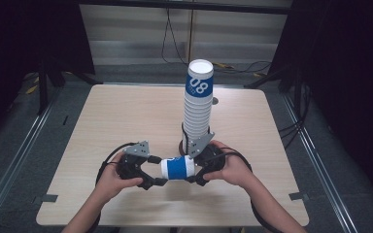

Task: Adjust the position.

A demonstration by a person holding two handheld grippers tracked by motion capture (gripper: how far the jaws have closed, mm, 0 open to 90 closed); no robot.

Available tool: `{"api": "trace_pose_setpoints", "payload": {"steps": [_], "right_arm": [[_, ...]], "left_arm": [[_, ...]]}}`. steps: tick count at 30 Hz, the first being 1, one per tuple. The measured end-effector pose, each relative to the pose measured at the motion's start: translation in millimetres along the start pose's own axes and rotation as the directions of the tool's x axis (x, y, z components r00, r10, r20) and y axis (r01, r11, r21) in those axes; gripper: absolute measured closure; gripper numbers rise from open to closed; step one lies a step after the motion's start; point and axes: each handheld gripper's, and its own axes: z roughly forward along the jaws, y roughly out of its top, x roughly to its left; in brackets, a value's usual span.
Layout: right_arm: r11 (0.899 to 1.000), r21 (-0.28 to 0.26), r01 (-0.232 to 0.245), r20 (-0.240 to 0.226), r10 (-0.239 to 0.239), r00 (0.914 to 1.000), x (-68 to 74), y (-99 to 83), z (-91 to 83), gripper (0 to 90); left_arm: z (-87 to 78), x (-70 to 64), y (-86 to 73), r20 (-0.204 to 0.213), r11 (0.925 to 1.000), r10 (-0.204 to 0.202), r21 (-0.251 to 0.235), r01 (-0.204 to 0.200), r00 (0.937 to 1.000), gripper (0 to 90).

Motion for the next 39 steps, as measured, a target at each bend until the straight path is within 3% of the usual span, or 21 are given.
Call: {"api": "trace_pose_setpoints", "payload": {"steps": [16, 20, 39], "right_arm": [[0.991, 0.102, 0.082, 0.008, -0.083, 0.9965, 1.2, 17.0, -1.7, 20.3], [0.987, 0.138, 0.081, 0.004, -0.082, 0.9966, 2.9, 20.7, -2.0, 20.2], [0.973, 0.188, 0.13, -0.011, -0.13, 0.9914, 4.4, 30.0, 4.0, 20.0]], "left_arm": [[0.1, -1.0, 0.4, -0.004, 0.9998, 0.006, 0.017, -0.006, 1.0, 16.6], [0.1, -1.3, 0.6, -0.009, 0.9997, 0.01, 0.024, -0.01, 0.9999, 16.6], [3.3, -6.5, 3.8, -0.004, 0.9971, 0.034, 0.069, -0.033, 0.9994, 16.6]]}}
